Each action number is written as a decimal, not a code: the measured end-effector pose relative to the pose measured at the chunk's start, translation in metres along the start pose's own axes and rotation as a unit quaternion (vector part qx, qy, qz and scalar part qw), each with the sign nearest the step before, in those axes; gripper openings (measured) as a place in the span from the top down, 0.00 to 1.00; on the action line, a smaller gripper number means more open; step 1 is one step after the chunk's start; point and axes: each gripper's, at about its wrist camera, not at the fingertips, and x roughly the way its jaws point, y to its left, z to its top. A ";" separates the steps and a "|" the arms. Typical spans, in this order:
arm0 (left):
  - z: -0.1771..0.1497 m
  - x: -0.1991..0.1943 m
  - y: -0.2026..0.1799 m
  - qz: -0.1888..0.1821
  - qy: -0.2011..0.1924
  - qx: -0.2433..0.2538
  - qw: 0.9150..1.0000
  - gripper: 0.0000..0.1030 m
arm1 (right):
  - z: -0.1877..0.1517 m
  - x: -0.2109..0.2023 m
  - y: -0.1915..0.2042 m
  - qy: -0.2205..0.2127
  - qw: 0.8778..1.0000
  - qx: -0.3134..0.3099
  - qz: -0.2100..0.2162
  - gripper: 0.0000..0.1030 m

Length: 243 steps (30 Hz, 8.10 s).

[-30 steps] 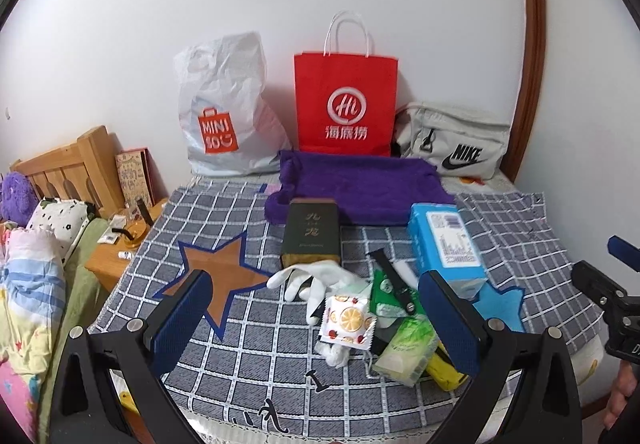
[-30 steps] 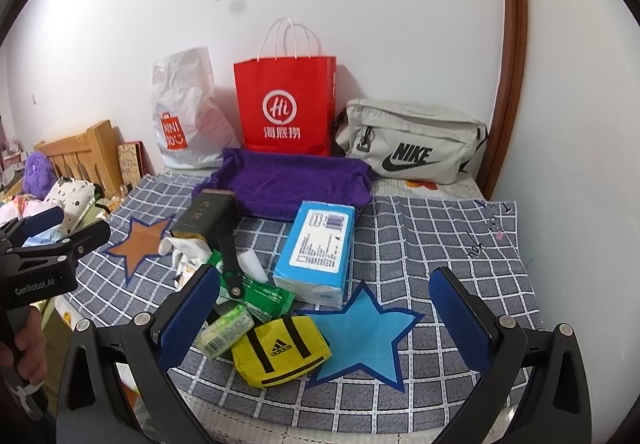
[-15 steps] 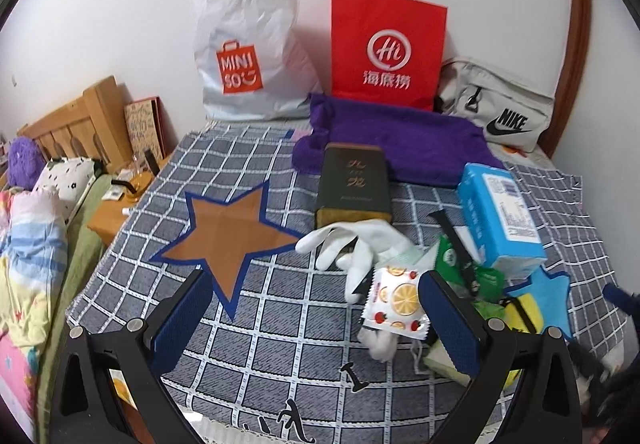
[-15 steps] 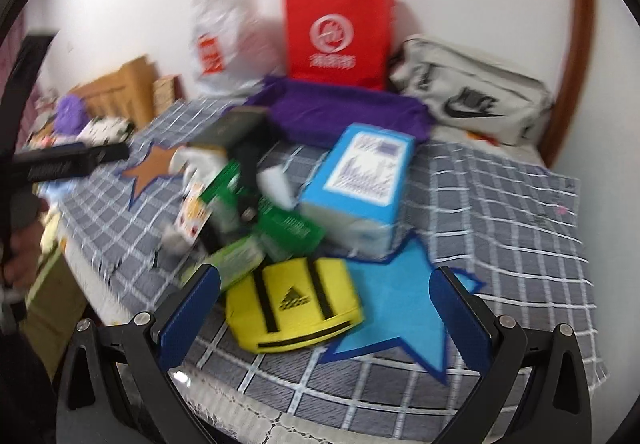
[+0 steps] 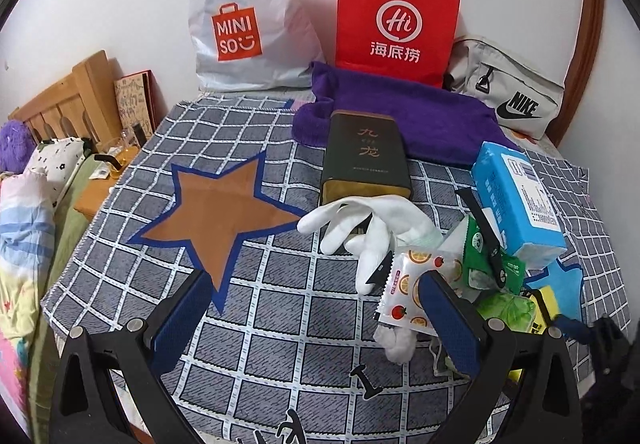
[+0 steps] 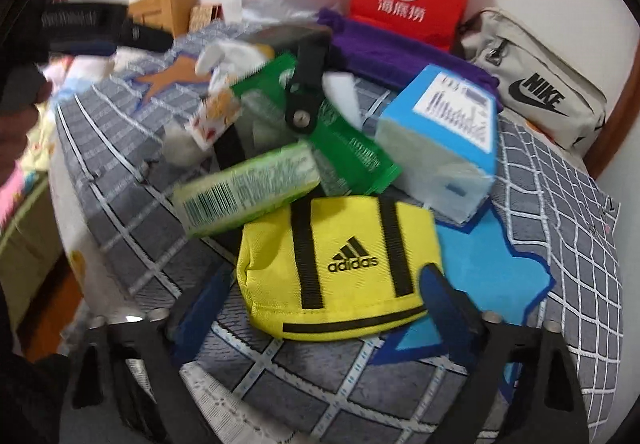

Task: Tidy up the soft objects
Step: 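Grasp the yellow Adidas pouch with the right tool while the left tool grasps the white gloves, then carry the pouch with the right tool while the left tool carries the gloves to the purple towel, then open the left tool over the towel while the right tool releases the pouch beside it, then move both open tools back toward the remaining items on the sheet, then grasp the black strap with the right tool while the left tool grasps the fruit-print sachet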

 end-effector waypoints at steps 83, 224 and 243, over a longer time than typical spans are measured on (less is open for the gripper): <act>0.110 -0.015 0.015 -0.098 -0.071 -0.029 0.992 0.89 | 0.134 -0.060 -0.117 -0.108 0.986 0.115 0.045 0.82; 0.040 0.061 0.048 -0.082 0.041 -0.043 0.995 0.37 | 0.128 0.041 -0.010 0.009 0.994 0.040 0.101 0.75; 0.018 0.046 0.009 -0.087 0.049 -0.007 0.995 0.37 | 0.075 -0.027 -0.043 -0.035 0.992 0.068 0.099 0.75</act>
